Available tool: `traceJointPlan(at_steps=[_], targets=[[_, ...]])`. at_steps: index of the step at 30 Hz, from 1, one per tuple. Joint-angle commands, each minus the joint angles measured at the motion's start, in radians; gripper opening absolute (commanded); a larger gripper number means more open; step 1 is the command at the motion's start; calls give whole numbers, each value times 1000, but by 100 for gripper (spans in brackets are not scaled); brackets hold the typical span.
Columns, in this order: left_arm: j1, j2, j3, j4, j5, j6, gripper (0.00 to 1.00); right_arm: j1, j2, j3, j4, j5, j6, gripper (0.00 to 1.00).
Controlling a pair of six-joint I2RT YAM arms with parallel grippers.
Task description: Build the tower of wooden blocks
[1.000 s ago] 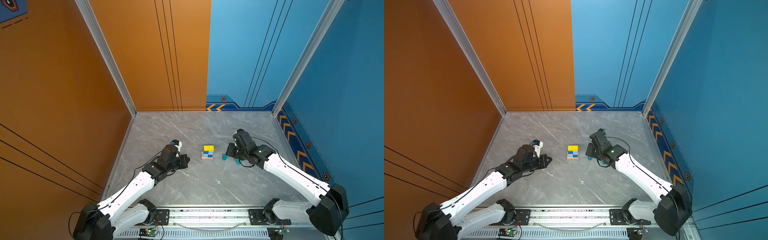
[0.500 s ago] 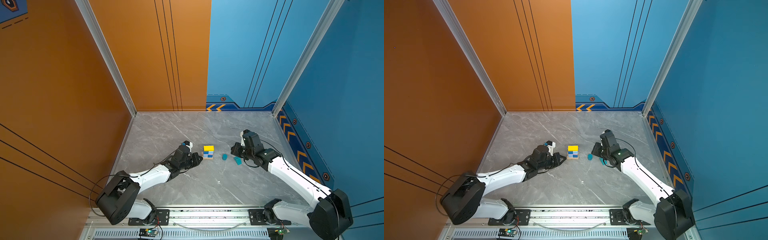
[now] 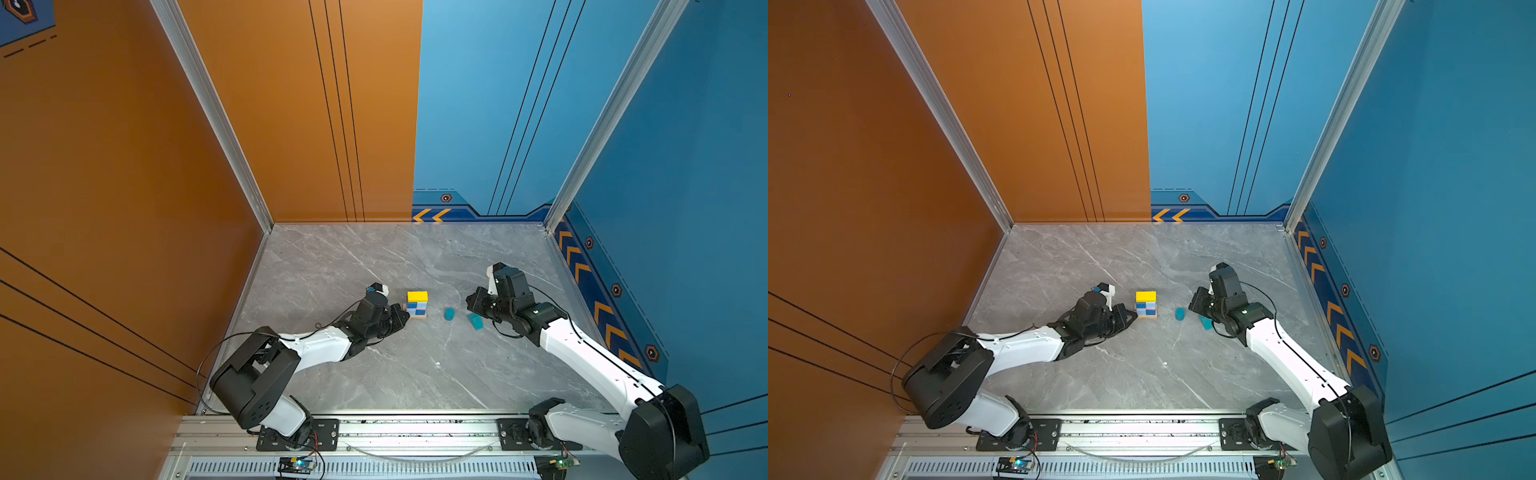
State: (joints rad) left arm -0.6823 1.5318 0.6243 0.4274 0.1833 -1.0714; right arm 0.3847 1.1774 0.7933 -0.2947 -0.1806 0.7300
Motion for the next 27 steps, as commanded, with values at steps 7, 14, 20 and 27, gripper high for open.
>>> traceJointPlan(at_steps=[7, 14, 20, 27], targets=[[-14, 55, 71, 44, -21, -19, 0, -27, -43, -37, 26, -23, -4, 0], [-13, 67, 83, 44, -33, -20, 0, -41, -54, -51, 31, -31, -2, 0], [-12, 81, 93, 44, -30, -20, 0, -49, -58, -56, 33, -36, 0, 0], [-10, 90, 97, 43, -25, -20, 0, -50, -60, -60, 35, -40, 2, 0]])
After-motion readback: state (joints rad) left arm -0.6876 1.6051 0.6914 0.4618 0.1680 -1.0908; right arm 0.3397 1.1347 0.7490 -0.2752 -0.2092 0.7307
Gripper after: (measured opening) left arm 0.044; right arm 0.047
